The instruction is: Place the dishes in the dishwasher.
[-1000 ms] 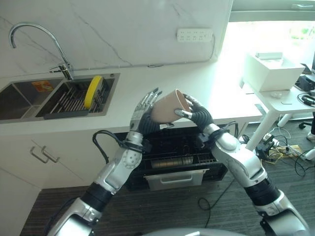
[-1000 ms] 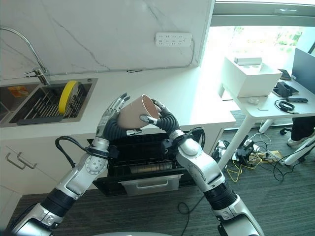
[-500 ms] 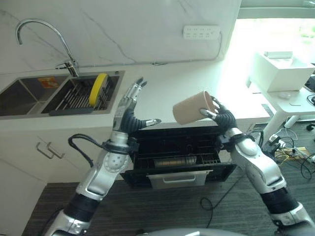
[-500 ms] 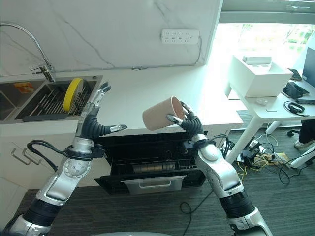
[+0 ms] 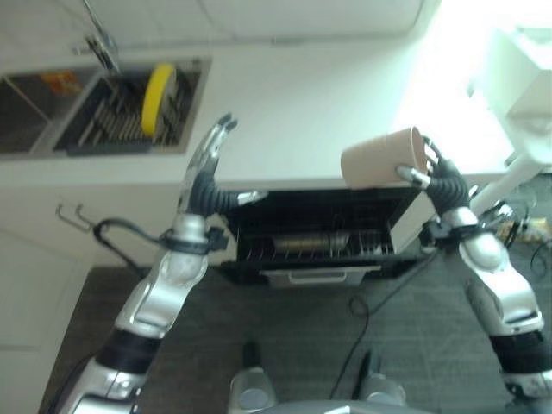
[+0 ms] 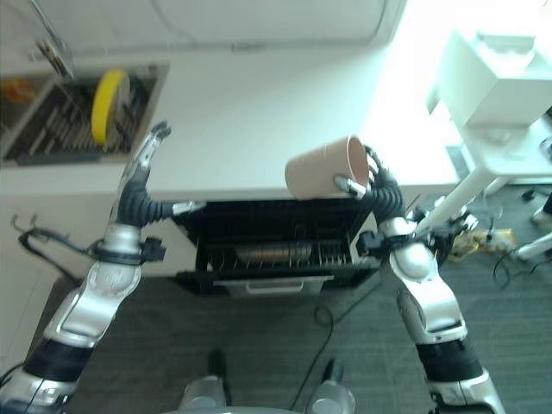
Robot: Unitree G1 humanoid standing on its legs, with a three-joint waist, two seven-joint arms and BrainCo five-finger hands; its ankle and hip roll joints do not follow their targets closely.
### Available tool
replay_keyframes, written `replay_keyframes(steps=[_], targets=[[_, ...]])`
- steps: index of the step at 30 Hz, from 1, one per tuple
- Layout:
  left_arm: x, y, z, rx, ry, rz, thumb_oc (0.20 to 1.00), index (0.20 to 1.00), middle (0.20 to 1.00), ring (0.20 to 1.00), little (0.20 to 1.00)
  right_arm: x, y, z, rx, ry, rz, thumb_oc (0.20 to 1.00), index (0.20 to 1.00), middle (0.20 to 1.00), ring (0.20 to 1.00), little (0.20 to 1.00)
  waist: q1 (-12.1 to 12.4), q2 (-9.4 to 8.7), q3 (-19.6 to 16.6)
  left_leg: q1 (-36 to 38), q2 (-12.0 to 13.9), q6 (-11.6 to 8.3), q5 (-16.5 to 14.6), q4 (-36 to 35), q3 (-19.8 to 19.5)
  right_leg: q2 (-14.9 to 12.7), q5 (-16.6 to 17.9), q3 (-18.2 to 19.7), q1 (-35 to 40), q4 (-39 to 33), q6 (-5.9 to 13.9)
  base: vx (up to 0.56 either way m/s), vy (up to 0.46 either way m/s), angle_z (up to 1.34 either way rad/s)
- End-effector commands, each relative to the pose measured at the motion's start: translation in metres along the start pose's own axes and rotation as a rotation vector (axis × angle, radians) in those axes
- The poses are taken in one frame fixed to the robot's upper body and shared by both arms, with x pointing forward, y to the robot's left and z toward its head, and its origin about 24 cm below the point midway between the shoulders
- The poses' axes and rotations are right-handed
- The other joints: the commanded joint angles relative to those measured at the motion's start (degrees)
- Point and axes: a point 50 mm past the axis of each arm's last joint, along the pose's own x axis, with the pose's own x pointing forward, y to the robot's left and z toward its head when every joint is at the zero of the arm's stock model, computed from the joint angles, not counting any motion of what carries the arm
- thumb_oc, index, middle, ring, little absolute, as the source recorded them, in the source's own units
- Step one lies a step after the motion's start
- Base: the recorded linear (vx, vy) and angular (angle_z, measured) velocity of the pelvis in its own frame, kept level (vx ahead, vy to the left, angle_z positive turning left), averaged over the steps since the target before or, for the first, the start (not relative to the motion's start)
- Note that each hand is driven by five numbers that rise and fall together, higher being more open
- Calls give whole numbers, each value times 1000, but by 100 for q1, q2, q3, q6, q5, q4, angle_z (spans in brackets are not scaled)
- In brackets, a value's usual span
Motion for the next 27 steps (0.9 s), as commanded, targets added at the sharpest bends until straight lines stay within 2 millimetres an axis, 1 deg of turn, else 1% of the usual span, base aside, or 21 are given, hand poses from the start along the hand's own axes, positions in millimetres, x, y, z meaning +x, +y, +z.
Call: replay_keyframes(steps=[1, 2, 4, 7, 9, 13, 19, 24, 27], targets=[[6, 5, 4, -43, 6, -49, 1000, 1000, 1000, 1000, 1000, 4, 0, 62, -35, -326, 21, 200, 200, 200, 200, 200, -151, -247, -110, -165, 188, -204, -700, 1028, 87, -329, -1041, 609, -322, 1314, 150, -103, 31, -5], [6, 4, 4, -46, 7, -56, 1000, 1000, 1000, 1000, 1000, 4, 1, 63, -39, -334, 23, 200, 200, 200, 200, 200, -154, -250, -84, -225, 198, -201, -730, 1113, 76, -353, -1073, 627, -389, 1406, 148, -77, 38, -1], [7, -2, 5, -49, 17, -94, 1000, 1000, 1000, 1000, 1000, 5, 5, 71, -63, -371, 35, 200, 200, 200, 200, 200, -185, -262, 14, -504, 256, -174, -839, 1451, -10, -462, -1206, 725, -715, 1819, 150, -45, 25, 5], [8, -7, 5, -56, 24, -136, 1000, 1000, 1000, 1000, 1000, 6, 6, 76, -78, -391, 39, 200, 200, 200, 200, 200, -202, -273, 68, -659, 294, -175, -918, 1651, -68, -527, -1273, 789, -899, 2033, 173, -7, 7, 0], [10, -10, 7, -64, 20, -166, 1000, 1000, 1000, 1000, 1000, 8, 8, 82, -89, -417, 36, 200, 200, 200, 200, 200, -217, -270, 134, -800, 327, -177, -978, 1797, -135, -608, -1323, 872, -1126, 2259, 222, -7, 25, -5], [12, -11, 8, -60, 9, -173, 1000, 1000, 1000, 1000, 1000, 7, 9, 88, -105, -450, 24, 200, 200, 200, 200, 200, -232, -276, 206, -873, 347, -180, -1008, 1864, -179, -682, -1338, 951, -1294, 2419, 294, 3, 3, 1], [11, -11, 13, -56, -17, -179, 1000, 1000, 1000, 1000, 1000, 4, 5, 98, -118, -492, -2, 200, 200, 200, 200, 200, -231, -285, 274, -901, 369, -185, -1039, 1906, -192, -737, -1349, 994, -1425, 2566, 338, 0, 1, -1], [7, -9, 15, -61, -31, -168, 1000, 1000, 1000, 1000, 1000, -6, 4, 104, -118, -543, -18, 200, 200, 200, 200, 200, -255, -281, 296, -882, 402, -193, -1093, 1945, -177, -748, -1395, 1033, -1472, 2677, 348, 13, 5, 1], [2, -8, 15, -56, -27, -171, 1000, 1000, 1000, 1000, 1000, -16, 4, 102, -110, -562, -32, 200, 200, 200, 200, 200, -288, -277, 315, -866, 420, -196, -1101, 1941, -150, -736, -1399, 1064, -1496, 2703, 355, 0, 0, 0]])
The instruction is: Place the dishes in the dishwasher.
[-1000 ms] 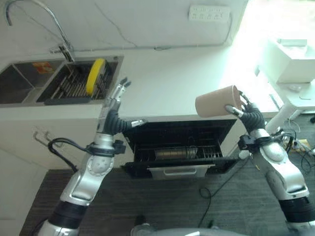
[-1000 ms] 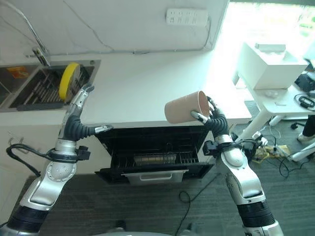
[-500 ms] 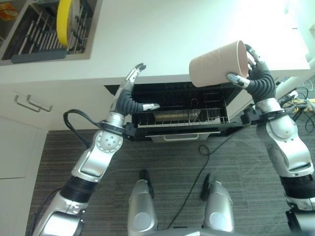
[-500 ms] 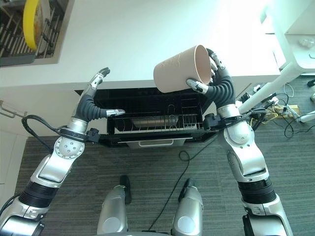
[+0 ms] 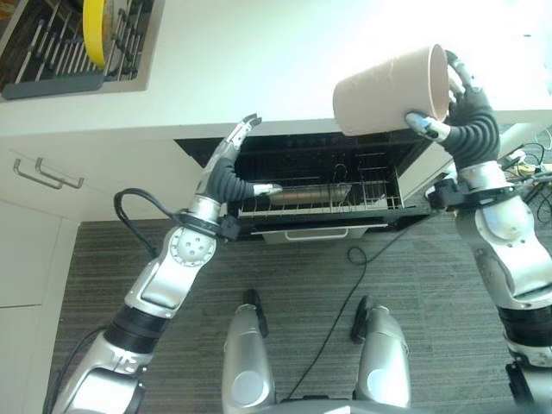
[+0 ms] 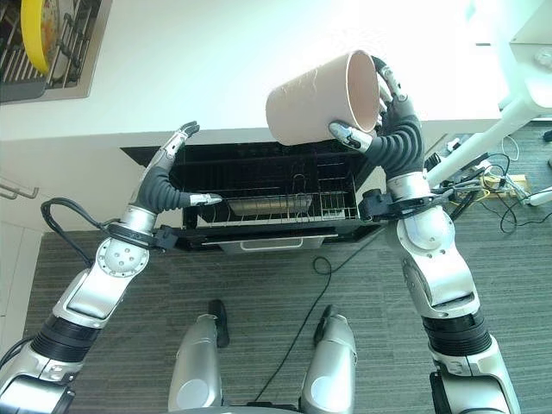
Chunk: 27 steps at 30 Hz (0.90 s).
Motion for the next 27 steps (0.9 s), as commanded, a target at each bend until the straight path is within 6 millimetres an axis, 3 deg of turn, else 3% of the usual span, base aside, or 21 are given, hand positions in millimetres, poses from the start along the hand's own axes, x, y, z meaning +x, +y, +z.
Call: replay_keyframes(steps=[1, 9, 20, 27], targets=[[-3, 9, 21, -9, -118, 18, 1000, 1000, 1000, 1000, 1000, -7, -7, 38, -16, -237, -55, 200, 200, 200, 200, 200, -123, -54, -264, 534, 349, -262, -49, -276, 104, -96, -189, 485, 138, 49, 416, 0, 0, 0], [-18, -1, 5, -13, -15, -21, 1000, 1000, 1000, 1000, 1000, -33, -8, 32, -20, -217, -51, 200, 200, 200, 200, 200, -260, -50, -196, 550, 415, -261, -34, -293, 236, -48, -160, 574, 97, 21, 453, -10, 30, -4], [-28, -13, -17, 23, 85, -89, 1000, 1000, 1000, 1000, 1000, -43, -15, 21, -19, -165, -52, 200, 200, 200, 200, 200, -377, -62, -190, 575, 508, -320, 53, -363, 384, 20, -80, 601, 149, -167, 481, -9, 9, -8], [-36, -32, -55, -10, 312, -160, 1000, 1000, 1000, 1000, 1000, -43, -14, 17, -1, -150, -5, 200, 200, 200, 200, 200, -505, -77, -238, 603, 567, -369, 127, -409, 468, 71, -21, 666, 168, -270, 497, -5, 20, -10]])
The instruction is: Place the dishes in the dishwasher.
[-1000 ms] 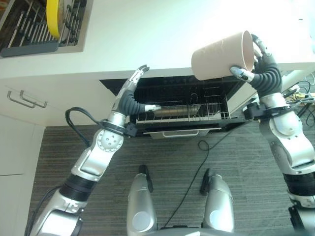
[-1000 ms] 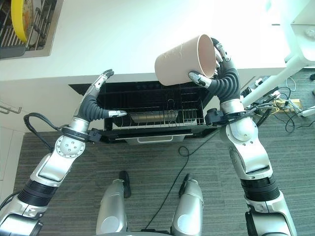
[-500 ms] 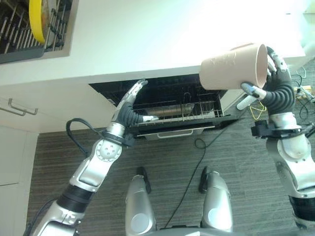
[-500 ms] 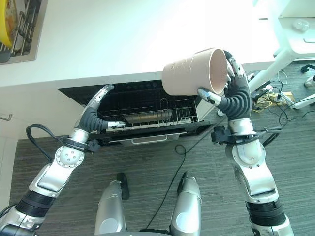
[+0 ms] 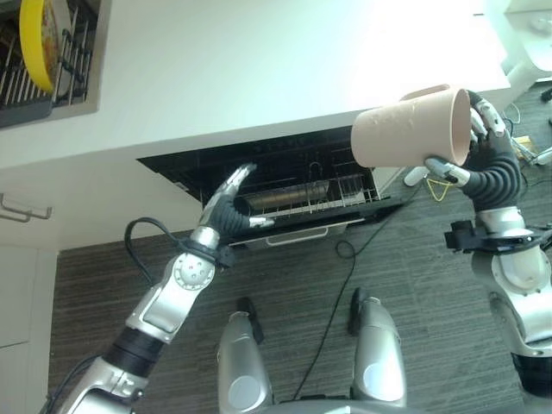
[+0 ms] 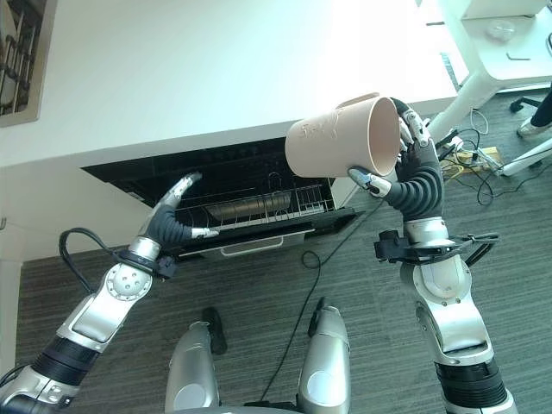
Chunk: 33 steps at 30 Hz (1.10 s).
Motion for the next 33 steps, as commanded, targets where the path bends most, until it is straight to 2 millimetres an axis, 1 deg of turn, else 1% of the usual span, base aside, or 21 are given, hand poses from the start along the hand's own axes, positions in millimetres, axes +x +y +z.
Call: replay_keyframes(steps=[1, 2, 3, 4, 5, 7, 8, 12, 16, 20, 23, 24, 25, 26, 27, 30, 33], targets=[[5, -7, -12, -48, 91, -69, 1000, 1000, 1000, 1000, 1000, 7, -3, 34, 17, -204, 27, 200, 200, 200, 200, 200, -96, -43, -281, 428, 399, -332, 245, -442, 187, -69, -6, 372, 303, -286, 507, 1, 29, -7], [6, -9, -14, -45, 102, -79, 1000, 1000, 1000, 1000, 1000, 7, -3, 34, 18, -205, 31, 200, 200, 200, 200, 200, -105, -44, -283, 429, 403, -336, 248, -442, 192, -71, 6, 374, 304, -297, 509, 1, 36, -11], [6, -14, -22, -41, 149, -107, 1000, 1000, 1000, 1000, 1000, 9, -3, 35, 20, -207, 43, 200, 200, 200, 200, 200, -129, -45, -291, 434, 420, -347, 255, -441, 206, -78, 29, 376, 306, -322, 512, -3, 30, -17], [6, -24, -35, -56, 247, -189, 1000, 1000, 1000, 1000, 1000, 11, -3, 37, 21, -208, 57, 200, 200, 200, 200, 200, -165, -45, -305, 449, 441, -355, 270, -452, 228, -82, 52, 396, 299, -335, 525, -3, 39, -17], [5, -31, -44, -25, 292, -225, 1000, 1000, 1000, 1000, 1000, 12, -3, 37, 21, -207, 69, 200, 200, 200, 200, 200, -200, -47, -310, 457, 450, -367, 276, -452, 239, -86, 77, 404, 304, -362, 527, -3, 35, -19], [2, -39, -56, -6, 374, -296, 1000, 1000, 1000, 1000, 1000, 14, -3, 38, 21, -207, 80, 200, 200, 200, 200, 200, -235, -46, -312, 474, 460, -374, 287, -462, 258, -91, 104, 413, 312, -393, 534, -3, 28, -12], [-1, -46, -65, 22, 430, -349, 1000, 1000, 1000, 1000, 1000, 16, -3, 39, 23, -207, 93, 200, 200, 200, 200, 200, -274, -48, -318, 483, 468, -384, 295, -465, 276, -90, 125, 424, 318, -422, 537, -3, 37, -6], [-16, -63, -95, 19, 641, -501, 1000, 1000, 1000, 1000, 1000, 21, -2, 44, 29, -214, 131, 200, 200, 200, 200, 200, -387, -43, -332, 527, 495, -410, 331, -508, 341, -74, 163, 444, 347, -496, 546, -4, 34, -7], [-28, -79, -111, 1, 777, -654, 1000, 1000, 1000, 1000, 1000, 26, 1, 49, 32, -220, 161, 200, 200, 200, 200, 200, -507, -55, -331, 562, 534, -424, 346, -513, 409, -55, 173, 468, 372, -520, 526, -5, 24, -8], [-37, -87, -118, 17, 836, -781, 1000, 1000, 1000, 1000, 1000, 30, 3, 52, 27, -218, 193, 200, 200, 200, 200, 200, -597, -58, -331, 590, 551, -437, 346, -525, 465, -27, 179, 482, 410, -581, 502, -2, 17, -3], [-40, -92, -117, 23, 842, -858, 1000, 1000, 1000, 1000, 1000, 32, 4, 54, 17, -212, 212, 200, 200, 200, 200, 200, -625, -60, -320, 596, 558, -441, 347, -533, 500, -14, 181, 476, 426, -610, 481, 0, 0, 0], [-42, -94, -116, 31, 843, -883, 915, 915, 915, 915, 915, 33, 4, 54, 12, -208, 218, 200, 200, 200, 200, 200, -633, -58, -312, 600, 554, -439, 350, -546, 510, -5, 181, 477, 430, -623, 474, 0, 0, 0], [-43, -98, -114, 46, 836, -923, 887, 887, 887, 887, 887, 34, 5, 53, 0, -201, 226, 200, 200, 200, 200, 200, -643, -58, -302, 600, 539, -434, 353, -557, 515, 7, 180, 482, 429, -627, 467, 0, 0, 0], [-45, -101, -113, 57, 829, -954, 925, 925, 925, 925, 925, 34, 5, 53, -10, -198, 231, 200, 200, 200, 200, 200, -646, -59, -292, 597, 537, -431, 356, -559, 522, 7, 179, 481, 430, -629, 460, 0, 0, 0], [-46, -104, -110, 64, 815, -984, 1000, 1000, 1000, 1000, 1000, 35, 5, 53, -21, -193, 238, 200, 200, 200, 200, 200, -648, -57, -286, 604, 538, -426, 359, -572, 537, 5, 180, 472, 438, -639, 454, -9, 9, -3], [-46, -112, -100, 87, 761, -1050, 1000, 1000, 1000, 1000, 1000, 37, 7, 52, -66, -183, 249, 200, 200, 200, 200, 200, -623, -53, -246, 598, 516, -405, 363, -601, 544, 15, 173, 448, 449, -661, 429, -27, 4, -4], [-44, -115, -89, 117, 711, -1093, 1000, 1000, 1000, 1000, 1000, 40, 8, 51, -107, -175, 252, 200, 200, 200, 200, 200, -588, -52, -204, 555, 494, -391, 355, -599, 529, 16, 154, 436, 431, -650, 414, -39, -3, 2]])
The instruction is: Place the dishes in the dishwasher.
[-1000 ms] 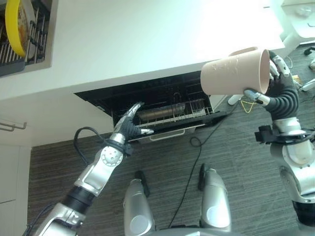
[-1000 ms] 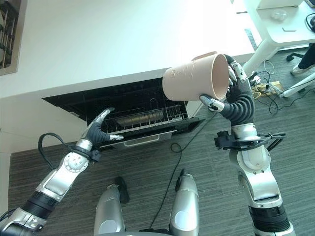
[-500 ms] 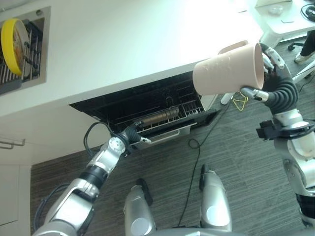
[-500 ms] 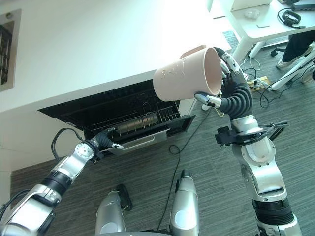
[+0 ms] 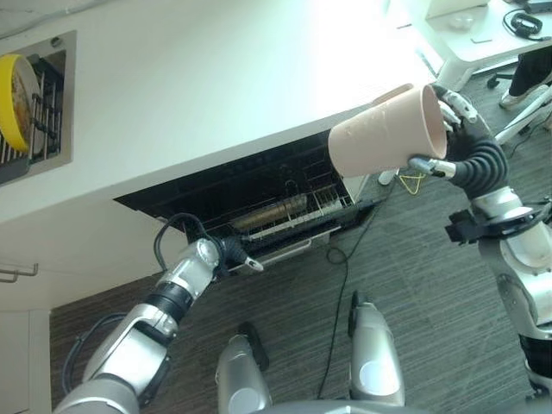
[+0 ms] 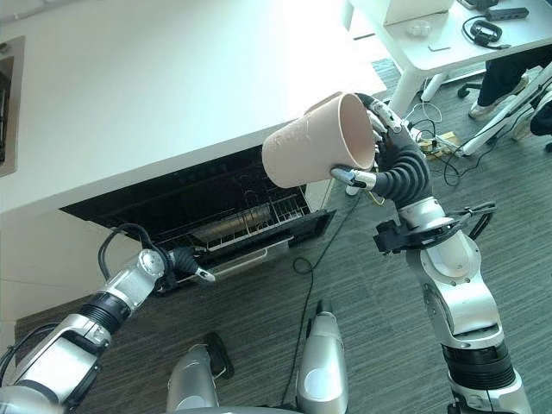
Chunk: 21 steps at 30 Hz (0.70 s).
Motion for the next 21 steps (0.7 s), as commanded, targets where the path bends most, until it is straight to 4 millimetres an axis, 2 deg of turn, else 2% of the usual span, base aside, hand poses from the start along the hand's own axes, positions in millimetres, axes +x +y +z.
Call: replay_keyframes(steps=[1, 5, 14, 21], targets=[[12, -82, -20, 47, 84, -306, 1000, 1000, 1000, 1000, 1000, 17, -5, 46, -135, -207, 18, 200, 200, 200, 200, 200, -100, -194, 123, 219, 380, -398, 418, -509, 65, -180, -277, 135, 216, -27, 359, -41, -5, 3], [5, -81, -7, 112, 21, -305, 1000, 1000, 1000, 1000, 1000, 19, -8, 46, -178, -197, 7, 200, 200, 200, 200, 200, -37, -199, 207, 154, 337, -355, 395, -494, 31, -169, -312, 110, 181, 15, 330, -39, -16, 4], [-9, -74, 20, 98, -95, -285, 1000, 1000, 1000, 1000, 1000, 17, -10, 34, -221, -128, -2, 200, 200, 200, 200, 200, 80, -201, 410, -87, 263, -295, 451, -531, -50, -159, -311, 74, -21, 53, 322, -27, -5, 2], [-16, -69, 28, 117, -131, -260, 1000, 1000, 1000, 1000, 1000, 17, -11, 21, -283, -52, 7, 200, 200, 200, 200, 200, 176, -182, 590, -263, 202, -282, 536, -606, -91, -166, -299, 15, -194, 84, 339, -66, -15, 10]])
